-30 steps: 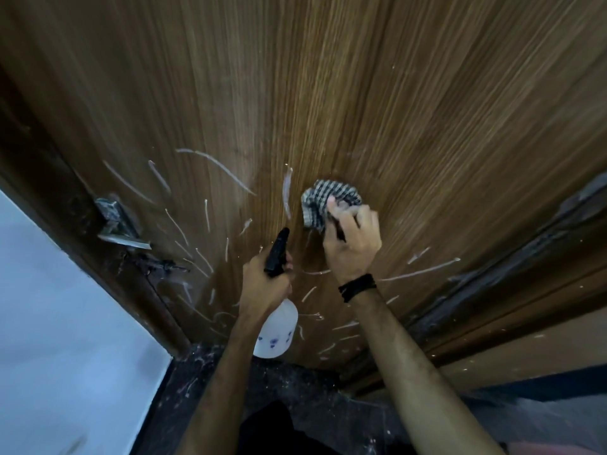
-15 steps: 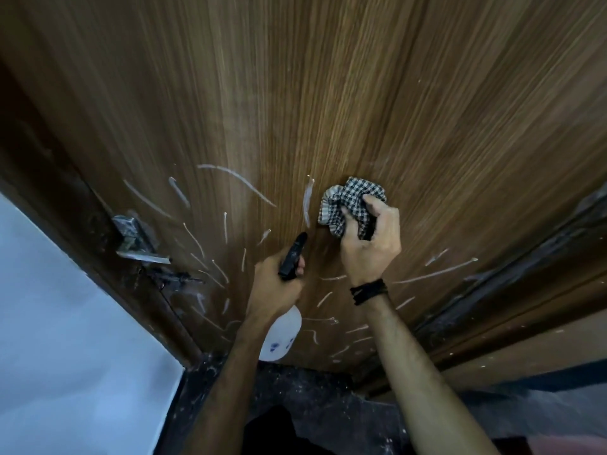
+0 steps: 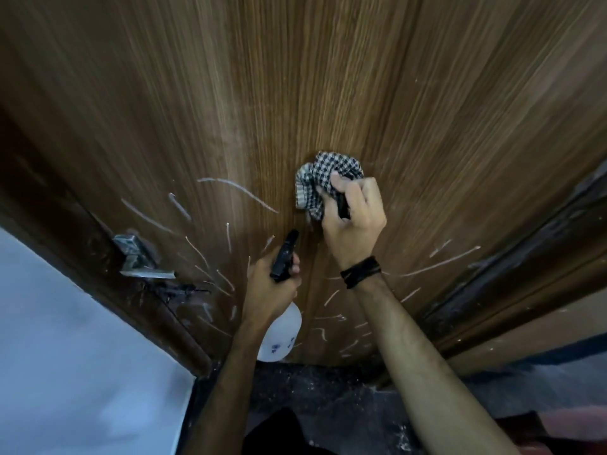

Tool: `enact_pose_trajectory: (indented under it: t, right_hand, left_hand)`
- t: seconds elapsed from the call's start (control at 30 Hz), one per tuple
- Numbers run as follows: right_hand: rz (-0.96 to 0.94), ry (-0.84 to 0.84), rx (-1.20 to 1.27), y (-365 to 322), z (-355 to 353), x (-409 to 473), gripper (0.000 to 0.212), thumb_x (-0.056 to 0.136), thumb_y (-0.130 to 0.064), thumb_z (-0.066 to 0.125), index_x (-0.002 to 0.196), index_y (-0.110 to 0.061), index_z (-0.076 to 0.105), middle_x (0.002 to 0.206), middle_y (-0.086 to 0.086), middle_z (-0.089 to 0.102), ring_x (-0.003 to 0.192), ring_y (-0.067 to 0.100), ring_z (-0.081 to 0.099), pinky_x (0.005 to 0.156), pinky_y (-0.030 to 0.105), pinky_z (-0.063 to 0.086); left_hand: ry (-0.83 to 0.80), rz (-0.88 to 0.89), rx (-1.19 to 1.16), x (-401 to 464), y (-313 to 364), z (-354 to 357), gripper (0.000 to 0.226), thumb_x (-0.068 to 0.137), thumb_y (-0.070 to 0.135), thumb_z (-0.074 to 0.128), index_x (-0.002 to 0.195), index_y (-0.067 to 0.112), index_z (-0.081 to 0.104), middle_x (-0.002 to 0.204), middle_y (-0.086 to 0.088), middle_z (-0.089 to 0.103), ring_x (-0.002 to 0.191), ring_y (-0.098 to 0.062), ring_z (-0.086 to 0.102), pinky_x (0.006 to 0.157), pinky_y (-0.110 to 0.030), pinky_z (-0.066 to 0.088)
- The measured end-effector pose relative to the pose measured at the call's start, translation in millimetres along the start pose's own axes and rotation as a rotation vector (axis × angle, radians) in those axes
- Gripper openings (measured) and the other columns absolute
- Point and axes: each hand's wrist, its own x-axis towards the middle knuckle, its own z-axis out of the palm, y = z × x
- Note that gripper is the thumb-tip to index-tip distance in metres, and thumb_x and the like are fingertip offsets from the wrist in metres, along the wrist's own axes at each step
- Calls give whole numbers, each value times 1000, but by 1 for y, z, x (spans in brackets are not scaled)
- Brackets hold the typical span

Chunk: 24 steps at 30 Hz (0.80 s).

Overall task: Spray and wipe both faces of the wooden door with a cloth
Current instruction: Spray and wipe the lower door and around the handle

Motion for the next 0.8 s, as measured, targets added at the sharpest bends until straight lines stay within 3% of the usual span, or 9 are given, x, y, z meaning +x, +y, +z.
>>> enact_pose_trajectory:
  t: [0.07,0.17,0.27,0.33,0.43,0.57,0.7,0.8]
  right_hand:
    - [-27,25,-4,1,5,-4,22,80,6,73,96,-9,69,79,6,54,68,24,55,64,31,47]
    - [-53,-150,-27,19,6,-55,35,82,2,69,111,-17,62,89,1,48,74,23,49,66,28,42]
    - [41,-340,19,26,5,-89,37,78,4,70,110,-15,65,87,5,55,78,25,52,63,38,46]
    - [84,-337,47,23,6,-86,29,78,5,72,102,-11,70,85,5,55,75,25,54,63,38,48]
    - [61,-197,125,10,9,-55,16,80,4,75,92,-7,73,79,5,53,68,23,52,63,34,48]
    - [47,-80,169,-6,22,-27,17,78,5,78,91,-6,73,80,5,55,69,23,54,67,29,46]
    - [9,-226,95,-1,29,-70,18,80,2,77,94,-9,76,78,7,58,70,23,52,67,26,43]
    - [36,-310,111,-4,32,-84,18,80,1,76,94,-10,75,79,5,58,73,21,52,66,29,47]
  left_hand:
    - [33,26,14,2,0,2,19,84,-10,64,83,9,66,75,-14,66,62,-28,61,57,-38,51]
    - [54,40,79,-1,0,4,21,82,-5,67,81,16,67,69,0,66,67,-27,65,67,-42,54]
    - [119,15,75,-5,6,1,28,86,-1,69,73,24,65,59,10,65,61,-9,63,64,-33,49]
    - [149,17,72,-9,9,-1,29,86,-3,68,73,23,65,58,12,65,59,-7,61,64,-30,47]
    - [192,-12,62,-14,10,-5,29,85,-6,65,77,22,67,58,9,64,62,-18,61,66,-38,50]
    - [257,11,70,-19,9,-17,14,76,14,64,79,28,68,58,-1,64,56,-27,61,59,-48,53]
    - [262,-20,48,-23,4,-26,19,73,19,63,76,36,68,59,5,62,59,-23,60,64,-48,53]
    - [247,-38,22,-22,5,-32,16,82,10,66,78,26,69,60,1,63,58,-22,61,62,-44,51]
